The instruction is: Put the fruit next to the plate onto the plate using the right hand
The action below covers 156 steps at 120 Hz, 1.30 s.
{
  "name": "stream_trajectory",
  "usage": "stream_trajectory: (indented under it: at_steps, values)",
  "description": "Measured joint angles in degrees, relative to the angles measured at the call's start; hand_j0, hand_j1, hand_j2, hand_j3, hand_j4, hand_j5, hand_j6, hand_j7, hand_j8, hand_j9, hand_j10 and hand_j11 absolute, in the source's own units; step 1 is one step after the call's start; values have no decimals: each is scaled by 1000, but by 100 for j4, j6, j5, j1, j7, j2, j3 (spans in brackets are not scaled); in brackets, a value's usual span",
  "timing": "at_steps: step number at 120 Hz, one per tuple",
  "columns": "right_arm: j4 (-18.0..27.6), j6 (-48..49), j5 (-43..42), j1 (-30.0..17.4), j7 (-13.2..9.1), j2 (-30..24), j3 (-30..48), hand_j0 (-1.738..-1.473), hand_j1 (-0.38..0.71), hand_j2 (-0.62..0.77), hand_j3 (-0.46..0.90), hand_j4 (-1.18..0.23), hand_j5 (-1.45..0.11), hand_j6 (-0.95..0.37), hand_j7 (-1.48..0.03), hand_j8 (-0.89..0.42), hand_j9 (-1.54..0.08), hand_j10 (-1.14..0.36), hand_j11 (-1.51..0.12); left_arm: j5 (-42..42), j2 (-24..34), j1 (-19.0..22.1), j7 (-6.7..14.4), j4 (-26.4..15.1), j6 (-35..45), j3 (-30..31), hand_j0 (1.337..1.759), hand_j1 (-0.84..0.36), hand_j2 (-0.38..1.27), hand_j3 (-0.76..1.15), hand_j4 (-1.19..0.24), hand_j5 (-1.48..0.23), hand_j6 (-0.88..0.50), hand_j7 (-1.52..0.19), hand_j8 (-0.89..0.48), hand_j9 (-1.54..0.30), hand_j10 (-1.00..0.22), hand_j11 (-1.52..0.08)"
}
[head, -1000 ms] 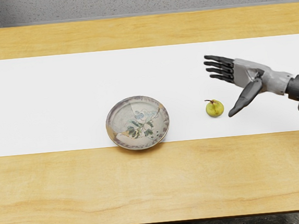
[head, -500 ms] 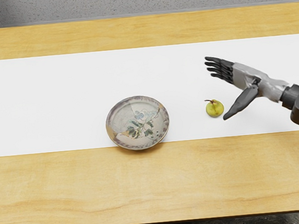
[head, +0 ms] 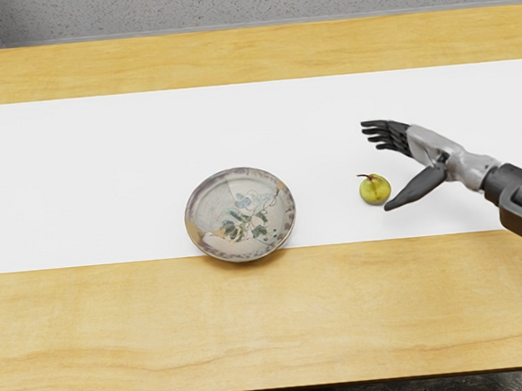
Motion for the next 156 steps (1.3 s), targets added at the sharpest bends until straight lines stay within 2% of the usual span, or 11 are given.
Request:
stream_trajectory:
  at_steps: [61, 76, 86, 106, 121, 122, 124, 138, 156]
  values:
    - [-357, -215, 39, -55, 6, 303, -234, -1658, 45, -62, 0, -333, -430, -335, -429, -333, -430, -332, -425, 0, 0, 0, 0, 0, 0, 0, 1658, 325, 4, 0, -21, -27, -21, -27, -21, -27, -21, -27]
    - [-512, -190, 62, -64, 36, 414, -209, -1658, 72, -86, 0, -361, -452, -356, -460, -359, -456, -146, -819, 0, 0, 0, 1, 0, 0, 1, 1658, 325, 4, 0, -21, -27, -21, -27, -21, -27, -21, -27]
    - [-549, -171, 65, -66, 47, 441, -203, -1658, 82, -86, 0, -372, -468, -368, -475, -368, -474, -140, -850, -1, 0, 0, 1, 0, 0, 2, 1658, 325, 4, 0, -21, -27, -21, -27, -21, -27, -21, -27]
    - [-568, -142, 85, -64, 76, 467, -249, -1658, 108, -87, 0, -400, -486, -390, -503, -396, -495, 2, -1036, -1, 0, 0, 2, 0, 1, 2, 1658, 325, 4, 0, -21, -27, -21, -27, -21, -27, -21, -27]
    - [-565, -118, 75, -51, 83, 495, -271, -1658, 121, -83, 0, -418, -486, -399, -514, -417, -489, 171, -1309, 0, 0, 0, 1, 0, 1, 1, 1658, 325, 4, 0, -21, -27, -21, -27, -21, -27, -21, -27]
    - [-562, -113, 72, -48, 82, 496, -273, -1658, 122, -83, 0, -415, -489, -398, -515, -415, -493, 117, -1242, 0, 0, 0, 1, 0, 1, 1, 1658, 325, 4, 0, -21, -27, -21, -27, -21, -27, -21, -27]
    - [-559, -105, 71, -41, 81, 496, -274, -1658, 123, -83, 0, -417, -489, -399, -516, -417, -492, 124, -1252, 0, 0, 0, 1, 0, 1, 1, 1658, 325, 4, 0, -21, -27, -21, -27, -21, -27, -21, -27]
    - [-544, -10, 53, -13, 80, 482, -249, -1658, 127, -79, 0, -414, -506, -405, -520, -414, -507, -104, -968, 0, 0, 0, 0, 0, 1, 0, 1658, 325, 4, 0, -21, -27, -21, -27, -21, -27, -21, -27]
    - [-537, 55, 52, 1, 133, 460, -216, -1658, 131, -78, 0, -411, -517, -407, -524, -411, -517, -261, -738, 0, 0, 0, 0, 0, 1, 0, 1658, 325, 4, 0, -21, -27, -21, -27, -21, -27, -21, -27]
